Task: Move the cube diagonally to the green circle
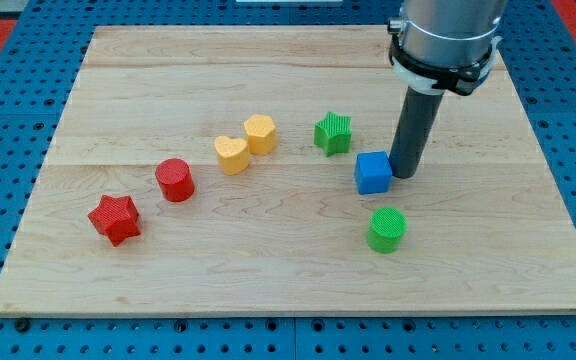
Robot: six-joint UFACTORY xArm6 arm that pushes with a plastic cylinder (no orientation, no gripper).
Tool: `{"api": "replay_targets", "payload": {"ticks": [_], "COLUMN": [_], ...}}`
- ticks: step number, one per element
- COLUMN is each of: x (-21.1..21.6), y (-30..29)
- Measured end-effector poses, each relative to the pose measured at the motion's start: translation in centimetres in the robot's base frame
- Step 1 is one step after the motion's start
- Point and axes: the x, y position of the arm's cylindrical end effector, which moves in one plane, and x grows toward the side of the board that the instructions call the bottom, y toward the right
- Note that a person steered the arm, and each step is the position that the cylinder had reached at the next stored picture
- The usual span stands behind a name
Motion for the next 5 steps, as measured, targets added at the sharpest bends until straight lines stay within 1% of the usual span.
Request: {"api": "replay_targets", "payload": {"ticks": [3, 4, 5], "x": [1.4, 1.8, 0.8], "y": [-8.0, -6.2, 1.3]}}
